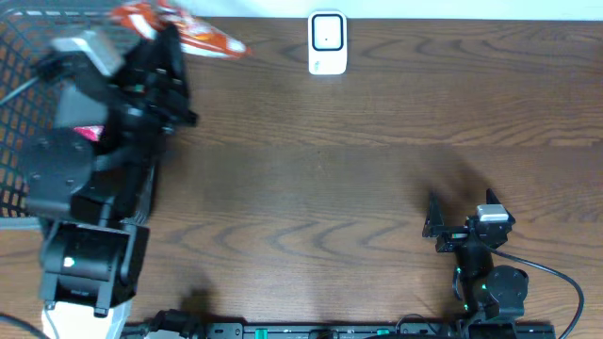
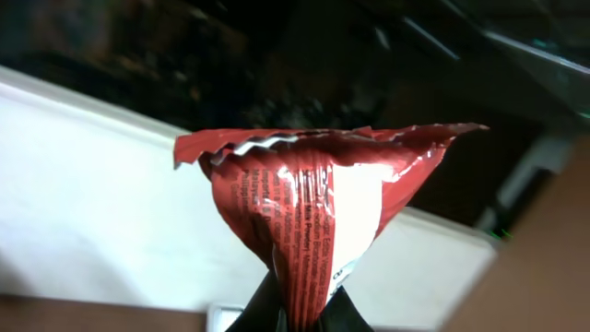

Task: Scan the item barcode
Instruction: 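Lift the red-orange bar out and carry it toward the white scanner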

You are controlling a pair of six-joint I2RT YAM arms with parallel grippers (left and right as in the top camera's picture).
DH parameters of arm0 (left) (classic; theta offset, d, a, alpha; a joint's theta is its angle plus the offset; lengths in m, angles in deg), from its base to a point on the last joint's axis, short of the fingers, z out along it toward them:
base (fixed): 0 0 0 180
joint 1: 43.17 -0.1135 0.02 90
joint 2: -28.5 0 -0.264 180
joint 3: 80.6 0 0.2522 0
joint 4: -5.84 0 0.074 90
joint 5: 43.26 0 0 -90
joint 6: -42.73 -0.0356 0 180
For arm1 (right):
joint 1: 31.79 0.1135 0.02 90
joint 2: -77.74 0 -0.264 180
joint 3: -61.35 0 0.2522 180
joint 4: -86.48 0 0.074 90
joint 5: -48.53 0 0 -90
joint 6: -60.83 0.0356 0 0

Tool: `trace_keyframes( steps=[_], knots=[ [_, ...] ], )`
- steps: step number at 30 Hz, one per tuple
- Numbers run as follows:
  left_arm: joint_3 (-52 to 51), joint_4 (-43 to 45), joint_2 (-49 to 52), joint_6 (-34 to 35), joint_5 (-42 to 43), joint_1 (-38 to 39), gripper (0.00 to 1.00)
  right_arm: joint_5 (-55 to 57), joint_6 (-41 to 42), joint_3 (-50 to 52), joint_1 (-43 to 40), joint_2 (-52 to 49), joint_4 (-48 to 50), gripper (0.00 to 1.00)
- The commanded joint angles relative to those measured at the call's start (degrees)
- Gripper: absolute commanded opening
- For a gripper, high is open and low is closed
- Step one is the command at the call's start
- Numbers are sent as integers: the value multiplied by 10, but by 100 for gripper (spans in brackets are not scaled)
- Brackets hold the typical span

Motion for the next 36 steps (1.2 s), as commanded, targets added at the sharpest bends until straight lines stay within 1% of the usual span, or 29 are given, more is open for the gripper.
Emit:
trace_keyframes(
  steps=[1,9,17,21,36],
  knots=[
    [8,3,13,3,5,51,7,1,-6,1,-1,3,-2,99],
    [8,3,76,3,5,157,7,1,-6,1,-1,3,-2,99],
    [8,9,162,3,3,214,7,1,-6,1,-1,3,-2,99],
    [8,9,206,-4,1,225,7,1,-6,1,-1,3,-2,99],
    [8,-6,372,-5,2,227,7,1,-6,1,-1,3,-2,99]
  ],
)
